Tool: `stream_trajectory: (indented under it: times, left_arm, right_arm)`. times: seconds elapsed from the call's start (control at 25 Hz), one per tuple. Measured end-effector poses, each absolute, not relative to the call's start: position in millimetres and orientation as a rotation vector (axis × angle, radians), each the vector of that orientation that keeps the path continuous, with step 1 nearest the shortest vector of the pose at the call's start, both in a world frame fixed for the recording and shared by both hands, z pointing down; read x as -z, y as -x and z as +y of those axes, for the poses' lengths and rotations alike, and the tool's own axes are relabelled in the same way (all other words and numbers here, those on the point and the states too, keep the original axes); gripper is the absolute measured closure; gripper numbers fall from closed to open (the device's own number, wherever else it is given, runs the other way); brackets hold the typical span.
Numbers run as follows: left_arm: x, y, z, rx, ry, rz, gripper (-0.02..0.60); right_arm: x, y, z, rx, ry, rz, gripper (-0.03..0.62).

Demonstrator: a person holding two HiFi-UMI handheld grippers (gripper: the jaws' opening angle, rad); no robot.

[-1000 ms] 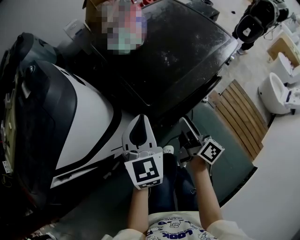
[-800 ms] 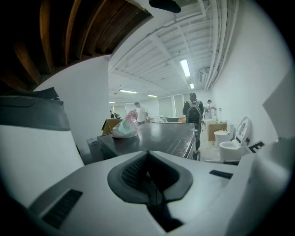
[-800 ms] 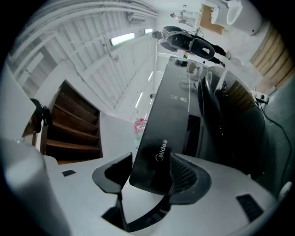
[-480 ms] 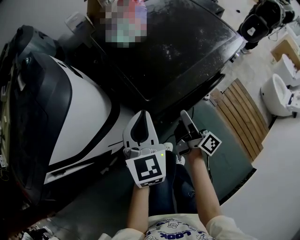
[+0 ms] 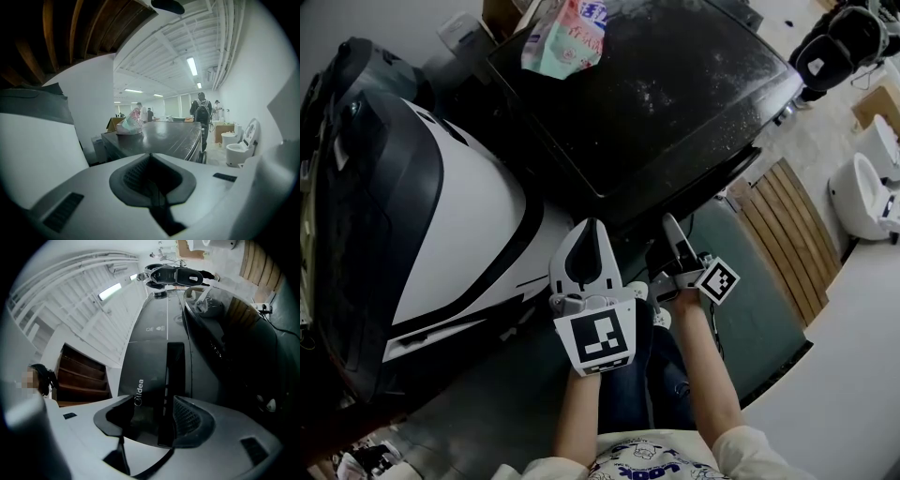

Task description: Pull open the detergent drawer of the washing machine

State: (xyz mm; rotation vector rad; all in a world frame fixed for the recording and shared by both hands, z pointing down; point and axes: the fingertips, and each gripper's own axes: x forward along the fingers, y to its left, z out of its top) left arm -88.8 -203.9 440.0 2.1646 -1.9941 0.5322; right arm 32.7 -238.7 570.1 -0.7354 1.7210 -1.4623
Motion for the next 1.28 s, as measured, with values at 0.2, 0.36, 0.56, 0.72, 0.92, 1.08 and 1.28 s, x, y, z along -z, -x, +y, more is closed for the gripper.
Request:
stream_trajectory:
  times: [0.2, 0.36, 0.56, 0.72, 0.92, 1.08, 1.28]
  left_arm:
    - [-446.6, 88.2, -204.1, -0.537, -2.155, -1.99, 0.568]
    - [-453.4, 89.4, -202.9, -0.541, -2.132, -1.986, 0.568]
    - [-458.4, 91.7, -202.4, -0.546, -2.114, -1.994, 0.568]
    - [-459.6, 93.0, -202.7, -0.551, -2.097, -2.001, 0.568]
    - [-462.4, 94.6, -203.0, -0.56, -2.083, -2.005, 0.568]
    - [-462.2, 94.5, -204.4, -0.533, -2.08, -2.025, 0.568]
    - [-464.6, 94.7, -201.1, -0.565, -2.072, -2.012, 0.568]
  right_arm:
    - [-576.2, -36.8, -245.6, 1.444, 0.71, 1.689, 0.344]
    - [-573.6, -37.3, -250.8, 1.427, 0.662, 1.678, 0.349]
    - [-572.8, -35.8, -252.6, 1.416, 0.602, 1.695, 0.351]
    - [-569.5, -35.6, -254.2, 1.413, 0.568, 1.702, 0.355]
    - [-564.9, -36.5, -255.2, 1.393, 0.548, 1.713, 0.387]
    - [-563.4, -36.6, -256.7, 1.388, 0.528, 1.716, 0.381]
    - [-563.6, -36.9, -257.7, 1.372, 0.512, 1.697, 0.373]
